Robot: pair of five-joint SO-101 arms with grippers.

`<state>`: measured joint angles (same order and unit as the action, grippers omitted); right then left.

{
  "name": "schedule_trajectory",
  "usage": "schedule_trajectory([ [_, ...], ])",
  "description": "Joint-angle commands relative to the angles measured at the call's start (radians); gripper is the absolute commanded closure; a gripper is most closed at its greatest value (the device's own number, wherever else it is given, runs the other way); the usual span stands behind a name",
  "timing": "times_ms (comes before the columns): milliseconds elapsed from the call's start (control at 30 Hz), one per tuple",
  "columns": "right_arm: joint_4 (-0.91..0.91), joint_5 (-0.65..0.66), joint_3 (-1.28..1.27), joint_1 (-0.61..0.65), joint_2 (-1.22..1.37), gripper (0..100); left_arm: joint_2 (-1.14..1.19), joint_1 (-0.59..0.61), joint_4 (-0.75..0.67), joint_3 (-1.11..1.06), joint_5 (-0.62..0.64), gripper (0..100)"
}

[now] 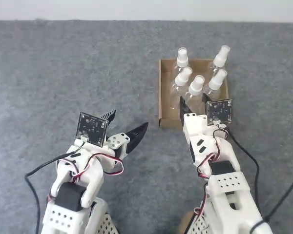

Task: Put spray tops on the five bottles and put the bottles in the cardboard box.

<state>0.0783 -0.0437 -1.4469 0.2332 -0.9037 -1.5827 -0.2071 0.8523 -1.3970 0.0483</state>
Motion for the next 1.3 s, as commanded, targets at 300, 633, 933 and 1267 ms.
schedule_trajectory([
  [300,0.015,0.066,-0.023,0.004,-0.019,99.3,0.008,0.002,-0.025,0.004,0.000,69],
  [633,0.012,0.074,-0.021,0.004,-0.019,99.3,0.008,0.002,-0.023,0.004,0.003,69],
  [933,-0.056,0.074,0.009,0.004,-0.019,99.3,0.008,0.002,-0.023,0.004,0.003,69],
  [1267,-0.061,0.075,0.011,0.002,-0.018,99.3,0.009,0.002,-0.023,0.004,0.003,69],
])
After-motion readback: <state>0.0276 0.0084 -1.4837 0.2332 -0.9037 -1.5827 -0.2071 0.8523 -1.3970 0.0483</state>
